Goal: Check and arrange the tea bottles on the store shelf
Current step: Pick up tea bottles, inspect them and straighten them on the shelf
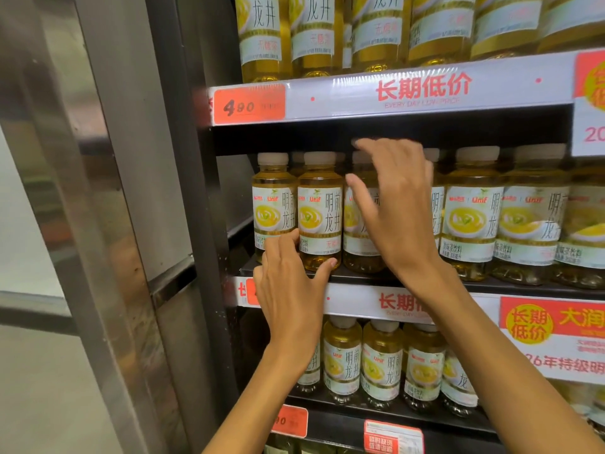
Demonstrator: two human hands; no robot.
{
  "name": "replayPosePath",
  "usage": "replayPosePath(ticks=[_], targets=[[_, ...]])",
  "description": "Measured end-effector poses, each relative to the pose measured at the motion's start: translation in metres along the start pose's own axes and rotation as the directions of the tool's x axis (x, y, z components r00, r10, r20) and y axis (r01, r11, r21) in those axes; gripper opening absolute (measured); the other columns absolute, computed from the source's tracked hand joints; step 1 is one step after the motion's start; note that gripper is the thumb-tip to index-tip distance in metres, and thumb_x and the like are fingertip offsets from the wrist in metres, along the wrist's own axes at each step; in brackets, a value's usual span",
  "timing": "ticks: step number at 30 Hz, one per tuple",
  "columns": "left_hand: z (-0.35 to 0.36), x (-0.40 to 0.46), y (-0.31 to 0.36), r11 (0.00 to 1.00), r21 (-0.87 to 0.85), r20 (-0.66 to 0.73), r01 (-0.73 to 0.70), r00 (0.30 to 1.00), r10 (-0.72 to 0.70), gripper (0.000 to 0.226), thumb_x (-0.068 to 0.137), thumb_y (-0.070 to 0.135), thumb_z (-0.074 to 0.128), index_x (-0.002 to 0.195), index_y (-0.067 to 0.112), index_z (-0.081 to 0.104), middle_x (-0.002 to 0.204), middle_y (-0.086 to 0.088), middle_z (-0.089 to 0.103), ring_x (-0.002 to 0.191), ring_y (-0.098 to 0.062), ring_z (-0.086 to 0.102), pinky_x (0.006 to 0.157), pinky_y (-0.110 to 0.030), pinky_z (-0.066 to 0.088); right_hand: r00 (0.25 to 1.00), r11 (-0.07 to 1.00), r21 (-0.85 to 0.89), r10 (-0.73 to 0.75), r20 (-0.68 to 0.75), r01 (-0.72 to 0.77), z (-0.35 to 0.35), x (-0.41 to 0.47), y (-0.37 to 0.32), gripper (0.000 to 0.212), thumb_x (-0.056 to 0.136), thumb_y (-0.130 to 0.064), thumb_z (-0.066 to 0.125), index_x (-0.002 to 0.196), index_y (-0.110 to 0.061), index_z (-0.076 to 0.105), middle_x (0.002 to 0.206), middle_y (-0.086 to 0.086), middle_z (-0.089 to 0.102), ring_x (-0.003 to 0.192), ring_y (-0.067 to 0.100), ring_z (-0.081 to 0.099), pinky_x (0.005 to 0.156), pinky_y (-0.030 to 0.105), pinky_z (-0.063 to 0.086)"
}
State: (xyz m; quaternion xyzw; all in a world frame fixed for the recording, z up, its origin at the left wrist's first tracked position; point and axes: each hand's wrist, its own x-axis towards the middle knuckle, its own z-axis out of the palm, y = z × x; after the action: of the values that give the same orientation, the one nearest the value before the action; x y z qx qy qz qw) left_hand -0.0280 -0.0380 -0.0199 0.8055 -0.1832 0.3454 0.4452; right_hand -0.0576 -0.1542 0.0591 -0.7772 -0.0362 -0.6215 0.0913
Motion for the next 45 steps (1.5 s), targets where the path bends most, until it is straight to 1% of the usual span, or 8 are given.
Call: replayPosePath(ticks=[3,7,15,24,29,36,42,45], targets=[[0.001,-0.004,0.003,1.000,-0.005,-0.029,-0.013,1.000,0.013,0.063,0.079,0.031,0.076,0.132,0.015,0.046,0.128,-0.003,0.049,0.116,-0.018,0.051,0.097,-0.030,0.035,1.000,0.959,-0.284,-0.004,0.021,0.010,0.000,0.002,0.007,0.035,0.093,-0.028,0.058,0.114,-0.001,0.059,0.104,0.018,0.064,0.107,0.036,0.053,0.090,0.042,0.034],[0.000,-0.010,0.010,0.997,-0.041,-0.097,-0.061,0.994,0.056,0.060,0.079,0.023,0.076,0.131,0.013,0.047,0.128,-0.005,0.049,0.120,-0.017,0.046,0.096,-0.022,0.029,0.998,0.955,-0.294,-0.031,0.046,0.043,-0.002,0.001,0.012,0.033,0.092,-0.030,0.060,0.107,-0.001,0.061,0.100,0.018,0.064,0.098,0.035,0.056,0.087,0.044,0.039],[-0.001,-0.019,0.023,0.964,-0.220,-0.005,-0.151,0.988,0.154,0.050,0.086,0.016,0.068,0.132,0.013,0.050,0.128,-0.001,0.052,0.122,-0.013,0.046,0.105,-0.040,0.040,0.995,0.977,0.200,-0.083,0.057,0.070,-0.021,-0.008,0.005,0.043,0.084,-0.020,0.070,0.120,-0.003,0.055,0.126,0.014,0.054,0.118,0.024,0.048,0.099,0.015,0.033],[-0.005,-0.027,0.027,0.923,-0.366,0.121,-0.121,0.977,0.176,0.056,0.087,0.024,0.067,0.137,0.023,0.042,0.134,0.009,0.047,0.125,0.000,0.042,0.104,-0.012,0.034,0.987,0.828,0.543,0.064,0.150,-0.137,-0.038,-0.020,0.002,0.056,0.085,-0.021,0.070,0.133,-0.009,0.044,0.121,-0.017,0.047,0.107,-0.007,0.052,0.088,0.012,0.046],[-0.011,-0.037,0.026,0.900,-0.434,0.186,-0.046,0.973,0.139,0.062,0.080,0.055,0.059,0.134,0.029,0.043,0.129,0.016,0.051,0.123,-0.001,0.046,0.102,-0.027,0.042,0.976,0.676,0.704,0.136,0.171,-0.218,-0.054,-0.026,-0.005,0.054,0.083,-0.021,0.071,0.132,-0.013,0.048,0.120,-0.016,0.056,0.111,0.000,0.058,0.086,0.014,0.048],[-0.026,-0.065,0.035,0.657,-0.704,0.431,0.270,0.898,0.093,0.043,0.083,0.053,0.057,0.120,0.032,0.052,0.115,0.019,0.067,0.110,-0.001,0.061,0.085,-0.014,0.050,0.901,0.463,0.773,0.215,0.378,-0.434,-0.061,-0.035,-0.006,0.044,0.079,-0.042,0.063,0.120,-0.029,0.054,0.109,-0.011,0.068,0.106,0.007,0.063,0.087,0.027,0.054],[-0.038,-0.085,0.031,0.564,-0.662,0.656,0.494,0.746,0.115,0.073,0.074,0.072,0.052,0.132,0.028,0.051,0.118,0.002,0.068,0.112,-0.015,0.063,0.096,-0.033,0.051,0.644,-0.139,0.656,0.124,0.755,-0.742,-0.061,-0.038,-0.004,0.049,0.087,-0.048,0.047,0.114,-0.009,0.063,0.109,0.013,0.070,0.103,0.026,0.066,0.087,0.036,0.054],[-0.042,-0.088,0.030,0.415,-0.660,0.715,0.626,0.692,0.094,0.070,0.072,0.068,0.052,0.130,0.028,0.055,0.113,-0.009,0.070,0.105,-0.024,0.067,0.084,-0.030,0.055,0.638,-0.159,0.646,0.104,0.763,-0.746,-0.062,-0.040,-0.005,0.041,0.087,-0.042,0.051,0.109,-0.010,0.065,0.101,0.013,0.071,0.098,0.025,0.067,0.086,0.035,0.056]])
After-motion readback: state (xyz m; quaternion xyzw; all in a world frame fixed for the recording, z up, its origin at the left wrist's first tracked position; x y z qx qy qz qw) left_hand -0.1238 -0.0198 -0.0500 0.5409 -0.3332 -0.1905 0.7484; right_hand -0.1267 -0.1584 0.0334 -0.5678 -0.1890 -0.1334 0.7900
